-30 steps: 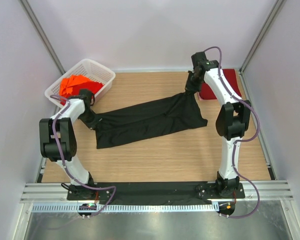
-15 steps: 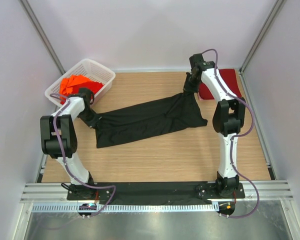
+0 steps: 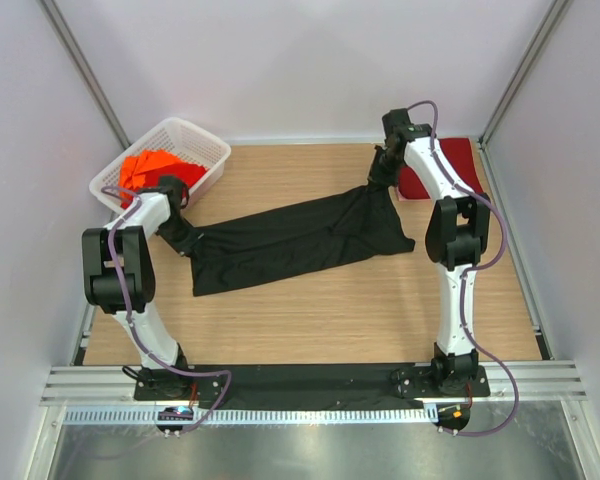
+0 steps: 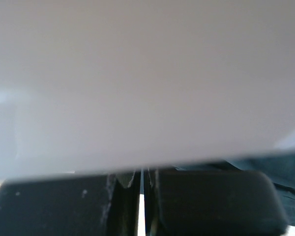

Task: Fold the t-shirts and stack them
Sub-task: Fold the tshirt

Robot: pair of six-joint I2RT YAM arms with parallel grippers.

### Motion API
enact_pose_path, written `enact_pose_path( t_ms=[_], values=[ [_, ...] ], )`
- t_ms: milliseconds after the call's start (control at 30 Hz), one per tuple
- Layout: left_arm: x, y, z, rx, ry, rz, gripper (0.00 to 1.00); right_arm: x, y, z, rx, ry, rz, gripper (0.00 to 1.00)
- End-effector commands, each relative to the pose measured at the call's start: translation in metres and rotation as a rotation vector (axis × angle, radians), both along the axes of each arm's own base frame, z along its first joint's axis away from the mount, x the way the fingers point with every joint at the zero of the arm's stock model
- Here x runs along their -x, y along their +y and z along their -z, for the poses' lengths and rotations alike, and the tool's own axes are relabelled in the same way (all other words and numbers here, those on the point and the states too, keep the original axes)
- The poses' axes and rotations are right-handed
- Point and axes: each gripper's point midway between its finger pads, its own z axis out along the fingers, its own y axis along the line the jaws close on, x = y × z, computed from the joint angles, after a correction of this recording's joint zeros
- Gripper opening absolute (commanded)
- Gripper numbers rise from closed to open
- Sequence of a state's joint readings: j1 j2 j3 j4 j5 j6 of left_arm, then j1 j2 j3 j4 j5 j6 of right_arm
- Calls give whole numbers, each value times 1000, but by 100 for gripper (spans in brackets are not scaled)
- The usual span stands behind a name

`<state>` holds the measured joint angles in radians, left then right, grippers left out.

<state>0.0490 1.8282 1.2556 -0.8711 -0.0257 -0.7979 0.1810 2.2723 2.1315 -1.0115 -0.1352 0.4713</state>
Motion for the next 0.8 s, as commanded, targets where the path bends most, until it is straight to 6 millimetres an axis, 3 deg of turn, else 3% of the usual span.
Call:
enact_pose_path(
  t_ms=[0, 367, 767],
  values=[
    [-13, 5, -8, -17, -40, 9, 0, -18, 7, -19, -50, -74, 10, 1],
    [-13, 12, -13, -35, -45, -9, 0, -30, 18, -30, -117, -119, 17, 1],
    [-14, 8, -8, -19, -38, -19, 0, -37, 11, -6, -112, -84, 28, 1]
  ],
)
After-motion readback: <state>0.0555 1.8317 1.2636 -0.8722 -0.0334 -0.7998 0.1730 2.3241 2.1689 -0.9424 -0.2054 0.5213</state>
